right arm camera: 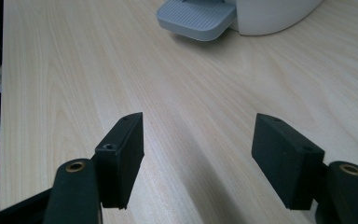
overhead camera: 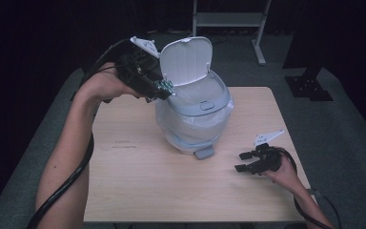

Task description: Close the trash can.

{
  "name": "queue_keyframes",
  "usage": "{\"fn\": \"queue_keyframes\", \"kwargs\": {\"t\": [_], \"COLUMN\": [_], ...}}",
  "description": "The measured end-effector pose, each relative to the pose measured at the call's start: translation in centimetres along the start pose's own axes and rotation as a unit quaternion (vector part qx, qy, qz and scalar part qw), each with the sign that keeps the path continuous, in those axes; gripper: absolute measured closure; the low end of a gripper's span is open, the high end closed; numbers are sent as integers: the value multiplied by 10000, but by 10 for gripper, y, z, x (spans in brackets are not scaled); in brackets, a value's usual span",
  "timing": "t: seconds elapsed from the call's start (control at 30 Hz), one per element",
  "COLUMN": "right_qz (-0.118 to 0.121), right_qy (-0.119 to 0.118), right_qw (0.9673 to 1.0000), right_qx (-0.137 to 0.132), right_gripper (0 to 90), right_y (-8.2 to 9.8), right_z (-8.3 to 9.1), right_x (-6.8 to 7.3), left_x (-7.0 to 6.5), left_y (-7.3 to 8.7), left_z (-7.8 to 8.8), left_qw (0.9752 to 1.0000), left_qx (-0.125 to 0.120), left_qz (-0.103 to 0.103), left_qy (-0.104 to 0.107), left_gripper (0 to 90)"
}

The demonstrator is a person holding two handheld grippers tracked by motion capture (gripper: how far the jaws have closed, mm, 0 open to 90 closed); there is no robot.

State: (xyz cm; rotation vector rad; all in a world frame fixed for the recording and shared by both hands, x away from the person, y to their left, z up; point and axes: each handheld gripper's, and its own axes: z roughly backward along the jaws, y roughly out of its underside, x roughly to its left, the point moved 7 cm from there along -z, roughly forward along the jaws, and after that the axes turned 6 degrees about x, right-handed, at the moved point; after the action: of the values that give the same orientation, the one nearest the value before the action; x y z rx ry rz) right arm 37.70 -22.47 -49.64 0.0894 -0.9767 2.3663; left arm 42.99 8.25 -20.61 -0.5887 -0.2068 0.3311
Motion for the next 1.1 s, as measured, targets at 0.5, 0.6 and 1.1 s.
{"fn": "queue_keyframes", "kwargs": {"t": [0.5, 0.6, 1.1], "right_qz": [-69, -89, -72], "right_qy": [-30, -15, -8], "right_qw": [9999, 9998, 9998], "right_qx": [-139, -175, -175], "right_gripper": [335, 336, 342], "right_y": [2, 2, 3], "right_z": [6, 8, 7], "right_x": [0, -1, -1], "left_x": [8, 10, 19], "left_y": [-31, -37, -58], "left_z": [-14, -18, -40], "left_qw": [9998, 9997, 9994], "left_qx": [-71, -9, 51], "left_qz": [-156, -225, -336], "left_qy": [79, 84, 47], "left_gripper": [333, 333, 333]}}
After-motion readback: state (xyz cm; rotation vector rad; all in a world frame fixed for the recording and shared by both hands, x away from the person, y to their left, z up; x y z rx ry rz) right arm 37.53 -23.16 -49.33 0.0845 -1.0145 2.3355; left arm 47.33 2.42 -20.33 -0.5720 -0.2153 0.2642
